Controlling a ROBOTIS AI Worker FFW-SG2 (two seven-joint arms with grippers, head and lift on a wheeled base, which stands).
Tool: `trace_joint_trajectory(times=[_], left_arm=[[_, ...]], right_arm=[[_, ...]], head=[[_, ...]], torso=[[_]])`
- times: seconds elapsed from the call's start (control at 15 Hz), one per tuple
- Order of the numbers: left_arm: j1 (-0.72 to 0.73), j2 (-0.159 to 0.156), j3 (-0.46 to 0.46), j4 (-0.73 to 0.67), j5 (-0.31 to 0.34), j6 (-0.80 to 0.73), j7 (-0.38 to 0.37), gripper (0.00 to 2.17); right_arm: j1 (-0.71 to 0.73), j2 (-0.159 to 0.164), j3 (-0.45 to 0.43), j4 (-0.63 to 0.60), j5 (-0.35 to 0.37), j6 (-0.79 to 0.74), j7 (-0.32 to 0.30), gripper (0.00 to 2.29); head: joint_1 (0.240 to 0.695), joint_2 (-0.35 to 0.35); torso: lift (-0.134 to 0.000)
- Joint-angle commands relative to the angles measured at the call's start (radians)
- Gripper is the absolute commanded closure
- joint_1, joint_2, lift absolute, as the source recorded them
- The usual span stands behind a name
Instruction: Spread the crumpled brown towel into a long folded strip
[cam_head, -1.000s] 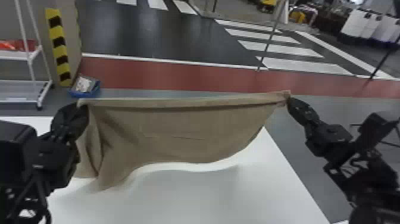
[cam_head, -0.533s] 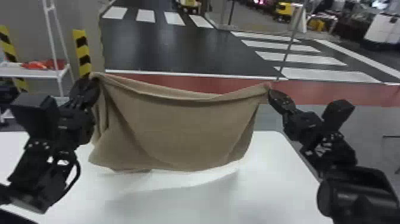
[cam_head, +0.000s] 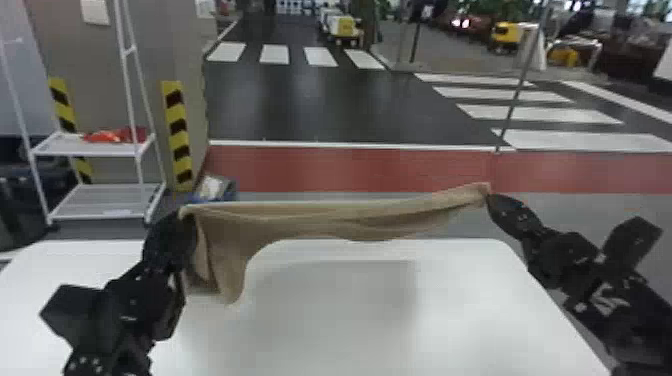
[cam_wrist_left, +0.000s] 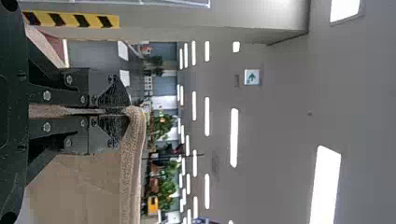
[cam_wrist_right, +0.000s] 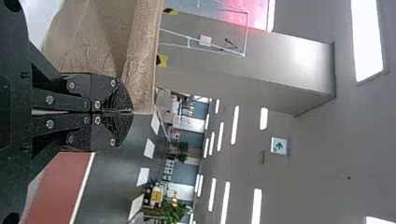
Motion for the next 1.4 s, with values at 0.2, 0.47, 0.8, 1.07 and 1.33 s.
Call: trace_joint_trajectory(times=[0.2, 0.47, 0.8, 1.07, 1.33], left_arm=[[0.216, 0.015, -0.041, 0.034, -0.114, -0.138, 0.031, 0.01], [0.286, 0.018, 0.017, 0.016, -0.108, -0.138, 0.045, 0.02], [0.329, 0.021, 0.085, 0.016, -0.073, -0.092, 0.048, 0.03], [0.398, 0.026, 0.156, -0.130, 0.003, 0.101, 0.040, 0.09], [0.466, 0.030, 0.240, -0.225, 0.079, 0.381, -0.049, 0.21]], right_arm=[[0.264, -0.006, -0.153, -0.077, -0.063, -0.040, 0.083, 1.59], [0.359, 0.009, -0.234, -0.069, -0.073, -0.059, 0.088, 1.59], [0.397, 0.026, -0.261, -0.046, -0.072, -0.102, 0.089, 1.59], [0.399, 0.029, -0.258, -0.057, -0.072, -0.102, 0.092, 1.59], [0.399, 0.035, -0.255, -0.048, -0.070, -0.114, 0.094, 1.59]], head=[[0.680, -0.272], [0.695, -0.323], [0.695, -0.328], [0.695, -0.312], [0.695, -0.286]], torso=[[-0.124], [-0.124], [-0.124], [-0.124], [-0.124]])
